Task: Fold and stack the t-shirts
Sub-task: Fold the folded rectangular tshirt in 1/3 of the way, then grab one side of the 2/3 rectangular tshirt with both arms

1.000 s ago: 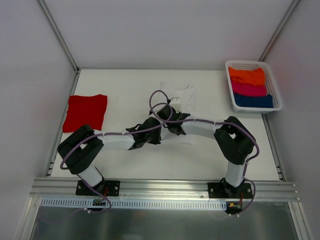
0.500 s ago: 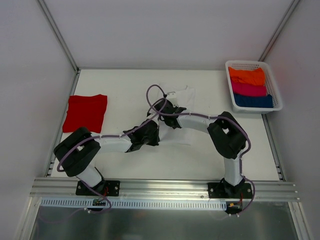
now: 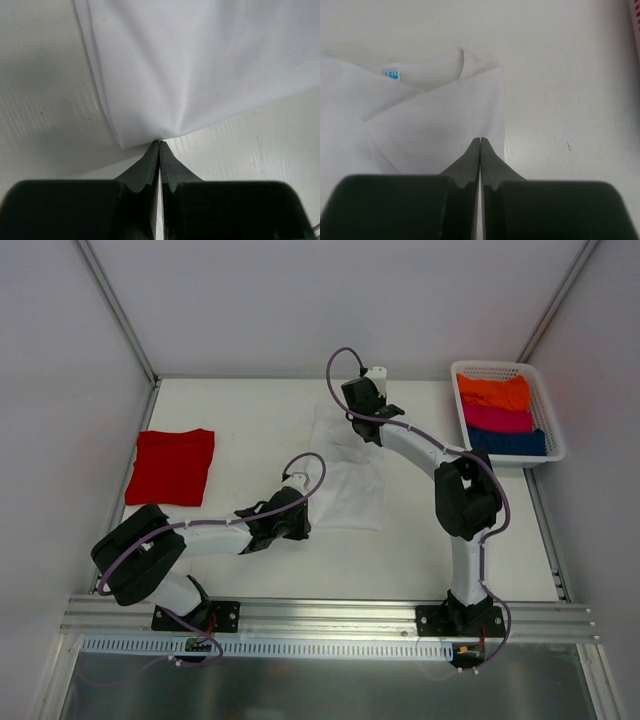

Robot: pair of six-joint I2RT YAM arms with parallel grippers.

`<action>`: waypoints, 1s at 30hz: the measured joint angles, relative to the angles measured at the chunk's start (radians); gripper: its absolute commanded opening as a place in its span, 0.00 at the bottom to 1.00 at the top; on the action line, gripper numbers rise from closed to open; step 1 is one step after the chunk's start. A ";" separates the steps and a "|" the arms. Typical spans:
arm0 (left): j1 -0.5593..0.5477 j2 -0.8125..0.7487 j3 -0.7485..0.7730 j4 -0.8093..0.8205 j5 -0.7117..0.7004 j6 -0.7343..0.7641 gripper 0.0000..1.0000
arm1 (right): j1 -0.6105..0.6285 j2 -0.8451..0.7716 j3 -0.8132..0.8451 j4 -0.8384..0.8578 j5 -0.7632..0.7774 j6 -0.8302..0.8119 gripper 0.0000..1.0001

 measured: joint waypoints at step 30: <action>0.046 -0.108 0.155 -0.066 -0.072 0.107 0.99 | 0.060 -0.767 -0.744 0.024 -0.388 0.114 0.84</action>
